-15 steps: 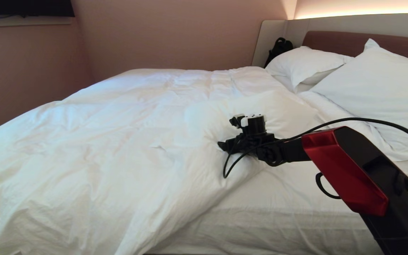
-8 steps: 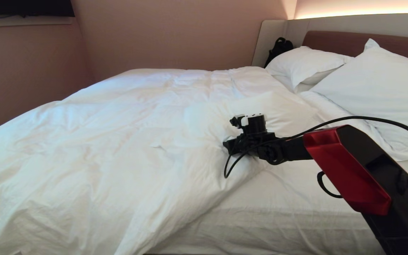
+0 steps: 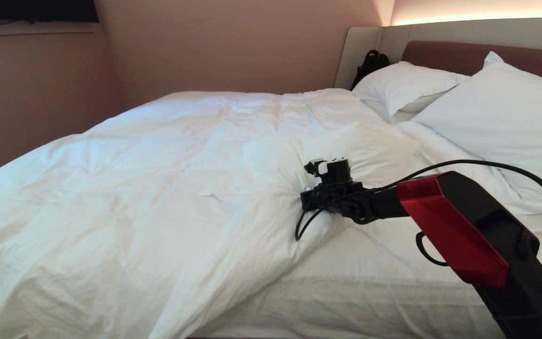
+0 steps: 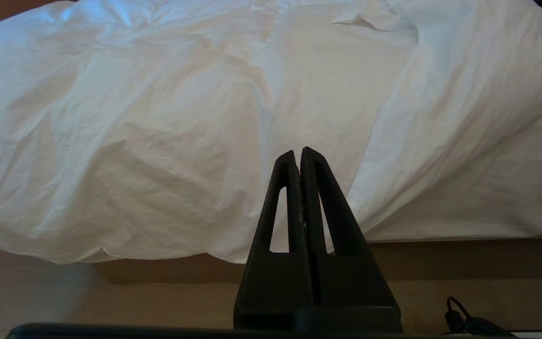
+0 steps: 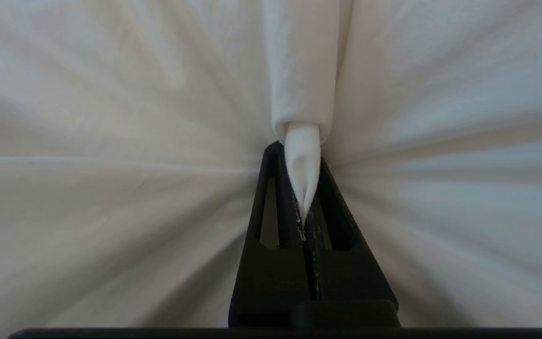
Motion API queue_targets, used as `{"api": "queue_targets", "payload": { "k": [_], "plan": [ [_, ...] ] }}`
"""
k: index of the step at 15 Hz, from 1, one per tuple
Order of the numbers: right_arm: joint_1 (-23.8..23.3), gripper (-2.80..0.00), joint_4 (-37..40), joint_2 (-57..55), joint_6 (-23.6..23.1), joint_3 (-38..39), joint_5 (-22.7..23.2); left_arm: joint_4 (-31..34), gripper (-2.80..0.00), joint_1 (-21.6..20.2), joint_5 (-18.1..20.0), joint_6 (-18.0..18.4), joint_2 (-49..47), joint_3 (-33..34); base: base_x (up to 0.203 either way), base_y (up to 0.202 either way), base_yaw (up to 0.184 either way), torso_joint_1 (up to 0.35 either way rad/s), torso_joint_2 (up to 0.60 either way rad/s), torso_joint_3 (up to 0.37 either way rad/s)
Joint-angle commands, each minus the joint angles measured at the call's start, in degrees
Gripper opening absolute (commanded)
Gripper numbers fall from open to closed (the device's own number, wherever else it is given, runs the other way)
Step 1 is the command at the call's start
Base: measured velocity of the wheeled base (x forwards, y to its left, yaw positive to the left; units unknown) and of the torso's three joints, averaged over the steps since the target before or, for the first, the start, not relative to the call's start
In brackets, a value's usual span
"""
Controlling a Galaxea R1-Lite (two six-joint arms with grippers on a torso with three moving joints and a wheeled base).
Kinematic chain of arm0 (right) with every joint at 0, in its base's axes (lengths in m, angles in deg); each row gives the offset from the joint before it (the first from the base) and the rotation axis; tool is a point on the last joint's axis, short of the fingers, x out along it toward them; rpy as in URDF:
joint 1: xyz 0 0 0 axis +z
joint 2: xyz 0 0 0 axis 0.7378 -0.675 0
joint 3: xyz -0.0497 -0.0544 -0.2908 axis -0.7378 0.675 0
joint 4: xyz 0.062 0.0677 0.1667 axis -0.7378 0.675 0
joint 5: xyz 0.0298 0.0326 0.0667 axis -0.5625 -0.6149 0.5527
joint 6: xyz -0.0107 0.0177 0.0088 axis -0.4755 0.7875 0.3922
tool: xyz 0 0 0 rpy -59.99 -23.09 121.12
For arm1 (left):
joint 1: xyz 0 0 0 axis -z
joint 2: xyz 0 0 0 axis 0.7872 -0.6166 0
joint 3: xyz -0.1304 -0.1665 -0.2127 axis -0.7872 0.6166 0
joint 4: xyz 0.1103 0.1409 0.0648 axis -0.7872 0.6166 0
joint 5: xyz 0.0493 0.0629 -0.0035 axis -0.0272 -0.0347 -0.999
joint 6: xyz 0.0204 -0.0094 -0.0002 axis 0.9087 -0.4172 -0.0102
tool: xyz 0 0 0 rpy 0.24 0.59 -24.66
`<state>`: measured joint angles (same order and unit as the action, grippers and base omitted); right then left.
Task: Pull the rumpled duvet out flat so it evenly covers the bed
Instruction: Flatten the corners of the folded blanket
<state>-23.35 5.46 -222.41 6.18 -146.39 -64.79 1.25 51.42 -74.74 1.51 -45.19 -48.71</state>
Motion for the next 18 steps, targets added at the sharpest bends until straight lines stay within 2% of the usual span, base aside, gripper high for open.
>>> {"api": "queue_targets", "payload": {
  "k": [1,7,13,16,18],
  "plan": [
    [-0.1,-2.80,-0.2,2.2,0.1,0.9,0.0,0.0,-2.80,0.0,0.0,0.0,0.0,0.0,0.000,0.000,0.000,0.000,0.00,0.000],
    [-0.7,-2.80,1.0,9.6,0.2,4.7,0.0,0.0,-2.80,0.0,0.0,0.0,0.0,0.0,0.000,0.000,0.000,0.000,0.00,0.000],
    [-1.9,-2.80,17.4,17.0,-0.4,5.7,0.0,0.0,-2.80,0.0,0.0,0.0,0.0,0.0,0.000,0.000,0.000,0.000,0.00,0.000],
    [-2.8,-2.80,26.4,21.1,-3.0,6.5,0.0,0.0,-2.80,0.0,0.0,0.0,0.0,0.0,0.000,0.000,0.000,0.000,0.00,0.000],
    [-3.2,-2.80,28.0,22.5,-5.0,7.8,0.1,0.0,-2.80,0.0,0.0,0.0,0.0,0.0,0.000,0.000,0.000,0.000,0.00,0.000]
  ]
}}
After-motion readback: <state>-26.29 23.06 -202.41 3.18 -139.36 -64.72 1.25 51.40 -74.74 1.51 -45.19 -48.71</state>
